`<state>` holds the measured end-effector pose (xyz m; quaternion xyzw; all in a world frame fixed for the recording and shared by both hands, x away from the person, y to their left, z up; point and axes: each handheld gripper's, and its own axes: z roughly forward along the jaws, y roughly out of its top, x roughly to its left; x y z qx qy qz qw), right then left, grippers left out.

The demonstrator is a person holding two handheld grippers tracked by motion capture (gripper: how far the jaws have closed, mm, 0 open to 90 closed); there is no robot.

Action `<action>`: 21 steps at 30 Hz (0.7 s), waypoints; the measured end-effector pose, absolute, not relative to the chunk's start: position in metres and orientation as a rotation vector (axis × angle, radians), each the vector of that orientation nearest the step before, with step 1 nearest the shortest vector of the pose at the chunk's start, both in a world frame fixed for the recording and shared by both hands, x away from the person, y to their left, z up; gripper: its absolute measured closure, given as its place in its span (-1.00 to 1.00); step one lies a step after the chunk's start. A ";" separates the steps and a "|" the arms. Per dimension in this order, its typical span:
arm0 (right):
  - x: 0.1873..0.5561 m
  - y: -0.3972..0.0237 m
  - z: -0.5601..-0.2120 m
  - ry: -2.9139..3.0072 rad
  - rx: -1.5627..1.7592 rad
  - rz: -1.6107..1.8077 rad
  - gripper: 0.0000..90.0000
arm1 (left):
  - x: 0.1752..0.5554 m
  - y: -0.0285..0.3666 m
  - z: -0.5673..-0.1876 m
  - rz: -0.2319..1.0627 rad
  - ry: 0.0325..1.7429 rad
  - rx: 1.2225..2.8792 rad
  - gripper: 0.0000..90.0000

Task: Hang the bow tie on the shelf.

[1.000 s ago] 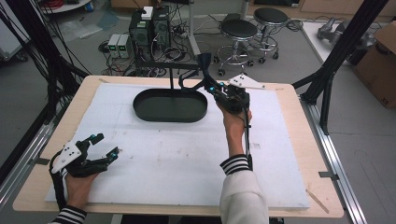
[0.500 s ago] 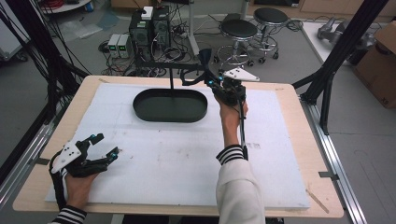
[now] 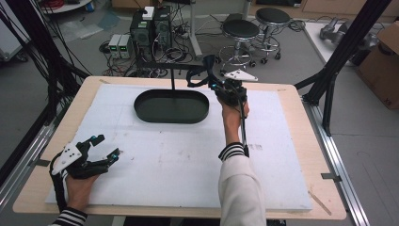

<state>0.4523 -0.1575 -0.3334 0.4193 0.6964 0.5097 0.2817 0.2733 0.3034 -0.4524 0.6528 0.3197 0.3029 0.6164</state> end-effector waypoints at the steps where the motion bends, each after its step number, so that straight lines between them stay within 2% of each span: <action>1: 0.453 -0.157 -0.334 1.868 1.127 1.360 0.78 | 0.273 0.303 -0.452 0.696 0.737 1.500 -0.58; 21: 0.462 -0.148 -0.349 1.942 1.153 1.224 0.67 | 0.273 0.303 -0.453 0.697 0.734 1.501 -0.58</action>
